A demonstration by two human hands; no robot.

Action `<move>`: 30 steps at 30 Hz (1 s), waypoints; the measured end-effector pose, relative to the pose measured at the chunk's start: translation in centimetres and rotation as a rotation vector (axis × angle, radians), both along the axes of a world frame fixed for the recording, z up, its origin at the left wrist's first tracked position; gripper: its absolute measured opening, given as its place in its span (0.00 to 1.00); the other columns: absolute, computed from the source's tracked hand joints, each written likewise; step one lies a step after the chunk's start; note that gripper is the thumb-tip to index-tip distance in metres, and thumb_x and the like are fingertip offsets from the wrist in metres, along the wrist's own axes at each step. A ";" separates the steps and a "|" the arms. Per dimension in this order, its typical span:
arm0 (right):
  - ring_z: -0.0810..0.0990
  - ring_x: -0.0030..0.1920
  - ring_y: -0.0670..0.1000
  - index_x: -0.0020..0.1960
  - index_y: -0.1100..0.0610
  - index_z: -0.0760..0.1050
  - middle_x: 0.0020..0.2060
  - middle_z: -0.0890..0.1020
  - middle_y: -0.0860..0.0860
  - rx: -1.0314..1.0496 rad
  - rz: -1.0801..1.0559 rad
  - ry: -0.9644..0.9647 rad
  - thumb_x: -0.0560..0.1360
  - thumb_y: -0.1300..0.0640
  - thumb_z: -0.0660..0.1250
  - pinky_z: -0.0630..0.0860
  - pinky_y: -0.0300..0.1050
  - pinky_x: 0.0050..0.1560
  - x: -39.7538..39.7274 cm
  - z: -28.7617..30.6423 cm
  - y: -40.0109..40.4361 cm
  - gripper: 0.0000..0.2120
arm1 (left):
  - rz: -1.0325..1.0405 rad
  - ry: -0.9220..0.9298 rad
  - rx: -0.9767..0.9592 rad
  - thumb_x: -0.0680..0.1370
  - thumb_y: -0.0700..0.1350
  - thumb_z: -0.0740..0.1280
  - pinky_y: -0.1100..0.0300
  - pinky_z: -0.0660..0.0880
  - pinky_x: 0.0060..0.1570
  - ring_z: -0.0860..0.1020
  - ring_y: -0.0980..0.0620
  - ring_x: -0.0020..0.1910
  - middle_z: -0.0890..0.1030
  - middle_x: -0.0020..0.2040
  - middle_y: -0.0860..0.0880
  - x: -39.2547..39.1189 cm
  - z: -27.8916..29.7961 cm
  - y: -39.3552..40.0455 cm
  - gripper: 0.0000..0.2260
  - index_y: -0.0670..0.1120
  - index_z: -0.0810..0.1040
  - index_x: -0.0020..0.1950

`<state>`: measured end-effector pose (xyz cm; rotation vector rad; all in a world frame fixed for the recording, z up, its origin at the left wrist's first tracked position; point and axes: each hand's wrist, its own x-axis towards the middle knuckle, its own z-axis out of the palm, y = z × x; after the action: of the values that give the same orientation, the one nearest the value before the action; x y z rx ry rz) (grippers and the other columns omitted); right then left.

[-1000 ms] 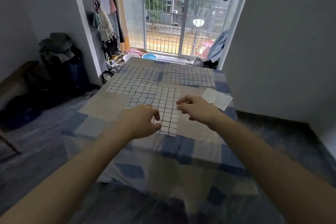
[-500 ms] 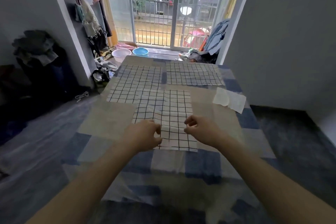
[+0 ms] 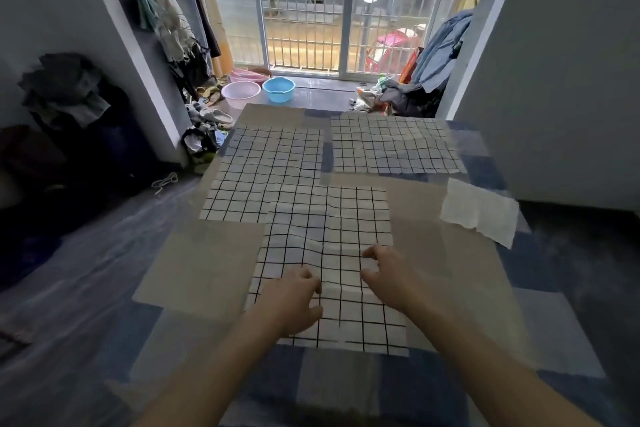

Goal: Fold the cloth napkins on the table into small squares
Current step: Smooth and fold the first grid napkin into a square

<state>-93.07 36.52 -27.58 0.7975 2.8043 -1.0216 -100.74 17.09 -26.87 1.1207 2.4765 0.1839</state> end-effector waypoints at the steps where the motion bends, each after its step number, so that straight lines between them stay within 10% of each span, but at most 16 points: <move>1: 0.72 0.54 0.47 0.67 0.51 0.70 0.65 0.71 0.50 0.027 -0.002 0.005 0.76 0.52 0.65 0.72 0.42 0.54 -1.1 -1.1 0.3 0.19 | 0.004 -0.009 -0.005 0.78 0.55 0.63 0.54 0.72 0.61 0.70 0.52 0.64 0.68 0.70 0.53 -0.5 -1.1 0.4 0.19 0.52 0.71 0.67; 8: 0.64 0.71 0.57 0.69 0.57 0.68 0.71 0.63 0.57 0.325 0.033 0.010 0.75 0.53 0.66 0.70 0.52 0.67 -6.1 -10.6 1.7 0.24 | 0.172 0.129 0.004 0.78 0.53 0.60 0.46 0.45 0.76 0.39 0.47 0.78 0.36 0.78 0.53 -3.3 -8.7 1.6 0.25 0.53 0.58 0.74; 15: 0.60 0.75 0.55 0.73 0.55 0.64 0.74 0.63 0.55 0.374 0.136 -0.070 0.76 0.46 0.52 0.50 0.59 0.74 -6.2 -16.7 -0.2 0.27 | 0.150 0.147 -0.011 0.74 0.55 0.61 0.46 0.49 0.71 0.56 0.45 0.76 0.58 0.78 0.45 -3.8 -14.4 1.8 0.25 0.54 0.67 0.71; 21: 0.57 0.76 0.53 0.75 0.53 0.62 0.75 0.61 0.53 0.385 0.145 -0.088 0.76 0.46 0.55 0.51 0.59 0.74 -6.2 -17.2 0.0 0.28 | 0.142 0.118 -0.171 0.81 0.61 0.45 0.40 0.48 0.69 0.53 0.44 0.76 0.63 0.77 0.46 -5.0 -17.2 0.7 0.26 0.56 0.59 0.77; 24: 0.58 0.76 0.53 0.74 0.53 0.62 0.75 0.61 0.53 0.367 0.135 -0.112 0.75 0.46 0.57 0.53 0.61 0.73 -6.3 -17.0 -0.1 0.29 | 0.079 0.120 -0.176 0.77 0.61 0.54 0.40 0.47 0.69 0.60 0.42 0.74 0.67 0.75 0.46 -5.2 -17.1 0.8 0.27 0.56 0.62 0.76; 30: 0.55 0.76 0.51 0.75 0.50 0.58 0.76 0.60 0.52 0.338 0.101 -0.202 0.76 0.44 0.56 0.48 0.56 0.73 -6.3 -16.6 -0.4 0.29 | -0.091 -0.125 -0.173 0.73 0.53 0.61 0.46 0.71 0.59 0.74 0.42 0.60 0.73 0.61 0.46 -5.4 -11.5 3.1 0.18 0.48 0.74 0.59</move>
<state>-99.36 36.09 -44.16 0.7280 2.8381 -0.4286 -106.12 20.18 -38.37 1.1105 2.2782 0.0115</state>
